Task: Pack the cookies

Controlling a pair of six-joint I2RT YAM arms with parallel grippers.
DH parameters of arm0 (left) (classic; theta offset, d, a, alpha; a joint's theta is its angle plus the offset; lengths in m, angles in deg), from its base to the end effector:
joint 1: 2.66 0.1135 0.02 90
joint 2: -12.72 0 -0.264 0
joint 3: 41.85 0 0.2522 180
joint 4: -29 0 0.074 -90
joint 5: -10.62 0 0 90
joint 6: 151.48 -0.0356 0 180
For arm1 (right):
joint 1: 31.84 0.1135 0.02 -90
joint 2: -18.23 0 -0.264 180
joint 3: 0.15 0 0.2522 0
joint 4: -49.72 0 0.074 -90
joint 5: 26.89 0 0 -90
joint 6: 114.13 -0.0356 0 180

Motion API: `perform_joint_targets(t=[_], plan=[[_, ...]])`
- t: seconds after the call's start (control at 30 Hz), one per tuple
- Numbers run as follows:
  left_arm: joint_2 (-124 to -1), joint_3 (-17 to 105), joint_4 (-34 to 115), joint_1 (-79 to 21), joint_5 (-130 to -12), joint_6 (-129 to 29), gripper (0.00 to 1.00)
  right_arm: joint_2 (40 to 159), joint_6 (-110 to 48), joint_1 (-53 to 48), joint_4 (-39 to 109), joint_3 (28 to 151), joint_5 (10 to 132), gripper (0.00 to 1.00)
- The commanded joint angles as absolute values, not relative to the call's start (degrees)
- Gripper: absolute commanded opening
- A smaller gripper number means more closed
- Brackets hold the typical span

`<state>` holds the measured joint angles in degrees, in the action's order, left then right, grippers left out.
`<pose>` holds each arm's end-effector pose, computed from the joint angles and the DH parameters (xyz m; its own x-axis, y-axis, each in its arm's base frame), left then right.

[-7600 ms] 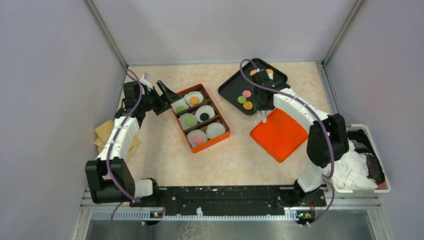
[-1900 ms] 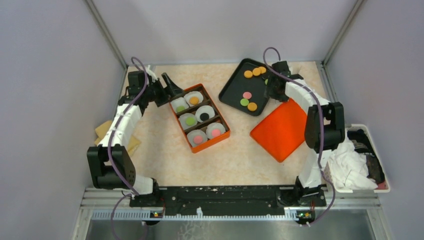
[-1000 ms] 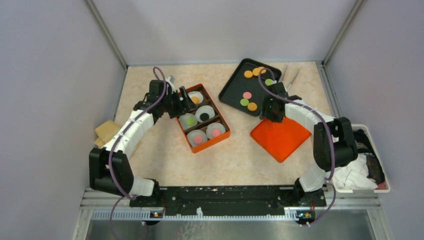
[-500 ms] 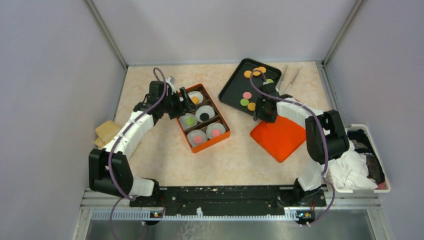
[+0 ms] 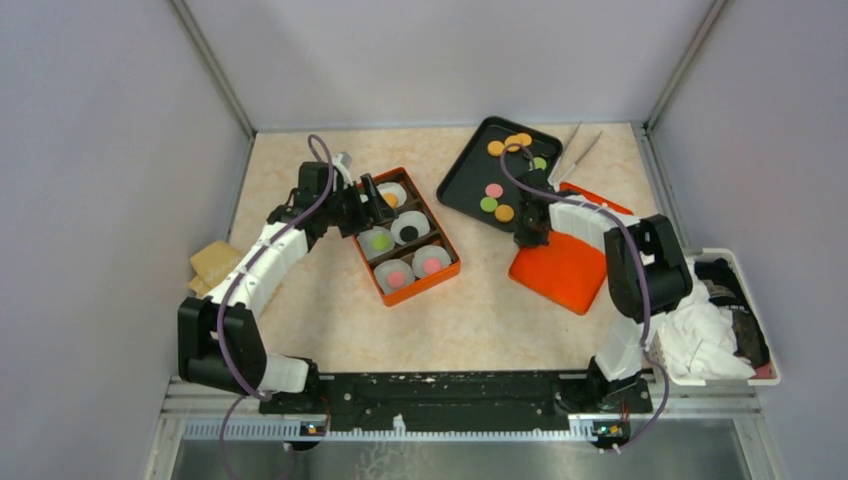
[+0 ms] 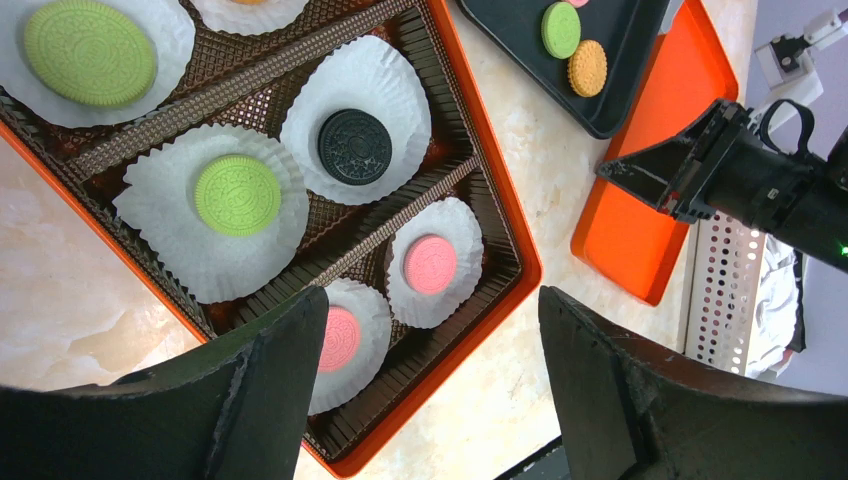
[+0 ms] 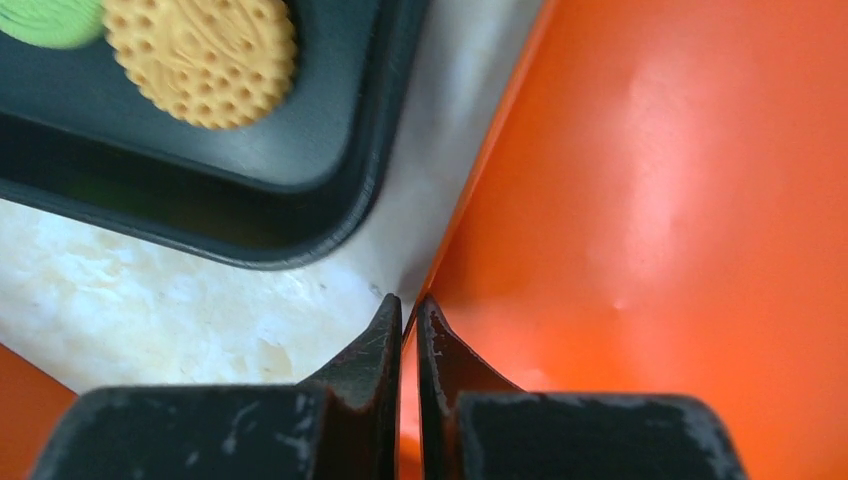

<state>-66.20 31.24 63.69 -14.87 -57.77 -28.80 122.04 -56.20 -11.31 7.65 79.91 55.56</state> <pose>0.2920 -0.0766 0.2774 -0.7884 -0.3430 -0.5106 0.0529 0.7892 -0.6119 0.3375 0.1214 0.1686 -0.8818 0.2318 -0.4107 0.2017 0.9726 0.1159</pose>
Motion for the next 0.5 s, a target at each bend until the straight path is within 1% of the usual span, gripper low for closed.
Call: perform_joint_targets(t=[0.0,0.13,0.3,0.4,0.47], plan=[[-65.0,31.1,61.3,-15.2,-56.5,-30.1,0.84,116.7,-57.0,-9.8,4.3,76.8,51.8,0.00],[-65.1,31.4,59.7,-16.0,-54.6,-30.7,0.84,110.8,-57.9,-7.1,1.3,75.3,49.0,0.00],[-66.5,32.9,57.9,-19.4,-53.6,-30.7,0.85,103.8,-58.9,-2.3,-4.0,75.8,45.3,0.00],[-67.8,32.6,54.3,-21.1,-49.6,-29.9,0.86,99.2,-58.8,1.5,-6.7,77.6,43.6,0.00],[-68.9,31.9,51.0,-21.6,-46.2,-28.7,0.87,96.6,-57.6,3.7,-6.8,78.7,44.5,0.00]])
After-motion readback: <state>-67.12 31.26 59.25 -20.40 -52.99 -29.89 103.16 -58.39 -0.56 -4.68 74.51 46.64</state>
